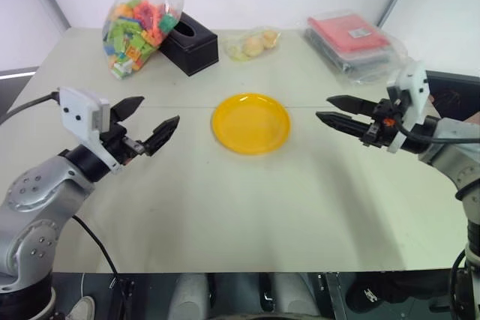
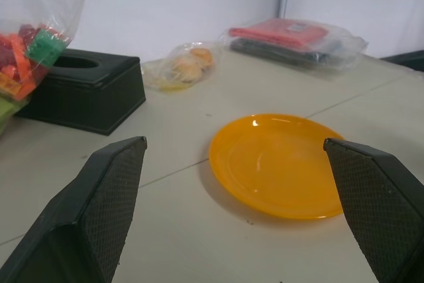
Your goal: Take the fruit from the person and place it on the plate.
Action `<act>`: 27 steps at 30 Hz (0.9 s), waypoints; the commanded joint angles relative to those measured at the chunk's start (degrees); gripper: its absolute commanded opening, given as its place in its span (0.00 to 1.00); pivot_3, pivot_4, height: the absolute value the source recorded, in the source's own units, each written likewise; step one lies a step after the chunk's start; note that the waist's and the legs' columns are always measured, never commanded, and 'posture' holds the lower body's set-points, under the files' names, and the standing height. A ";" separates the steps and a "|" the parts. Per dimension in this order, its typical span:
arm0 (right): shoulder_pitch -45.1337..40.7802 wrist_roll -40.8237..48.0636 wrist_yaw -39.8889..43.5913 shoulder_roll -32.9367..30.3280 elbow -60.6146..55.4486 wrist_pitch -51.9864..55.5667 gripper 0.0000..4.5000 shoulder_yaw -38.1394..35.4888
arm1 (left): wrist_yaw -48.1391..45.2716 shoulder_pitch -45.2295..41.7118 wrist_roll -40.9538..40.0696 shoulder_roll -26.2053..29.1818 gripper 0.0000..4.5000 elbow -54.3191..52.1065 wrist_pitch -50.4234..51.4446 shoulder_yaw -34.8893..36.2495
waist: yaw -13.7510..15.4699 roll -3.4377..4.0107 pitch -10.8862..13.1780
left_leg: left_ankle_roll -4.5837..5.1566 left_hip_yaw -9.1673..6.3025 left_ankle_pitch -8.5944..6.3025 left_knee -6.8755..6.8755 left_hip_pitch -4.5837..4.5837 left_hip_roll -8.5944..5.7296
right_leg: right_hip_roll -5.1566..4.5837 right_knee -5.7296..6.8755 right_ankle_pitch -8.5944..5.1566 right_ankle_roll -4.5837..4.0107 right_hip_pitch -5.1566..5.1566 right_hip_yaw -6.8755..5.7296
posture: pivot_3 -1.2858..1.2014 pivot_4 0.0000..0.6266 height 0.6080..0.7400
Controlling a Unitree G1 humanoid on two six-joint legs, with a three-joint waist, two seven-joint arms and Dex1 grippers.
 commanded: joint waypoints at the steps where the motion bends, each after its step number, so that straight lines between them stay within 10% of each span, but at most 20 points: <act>1: -1.26 0.92 -0.31 0.16 -1.34 -0.46 0.48 -1.09 | 0.01 -0.47 0.07 0.69 1.00 -0.96 -1.03 0.15 | 0.00 0.00 0.00 | 0.00 0.00 0.00 0.00 0.00 0.00 | 0.00 0.00 0.00 0.00 0.00 0.00 | 0.52 0.24 0.93; 27: -1.72 0.35 0.55 -0.09 -0.54 -1.17 0.48 -1.41 | -1.31 -1.46 0.67 1.25 1.00 0.36 -2.59 -1.16 | 0.00 0.00 0.00 | 0.00 0.01 0.00 0.00 0.00 0.00 | 0.00 0.00 0.00 0.00 0.00 0.00 | 0.52 0.24 0.93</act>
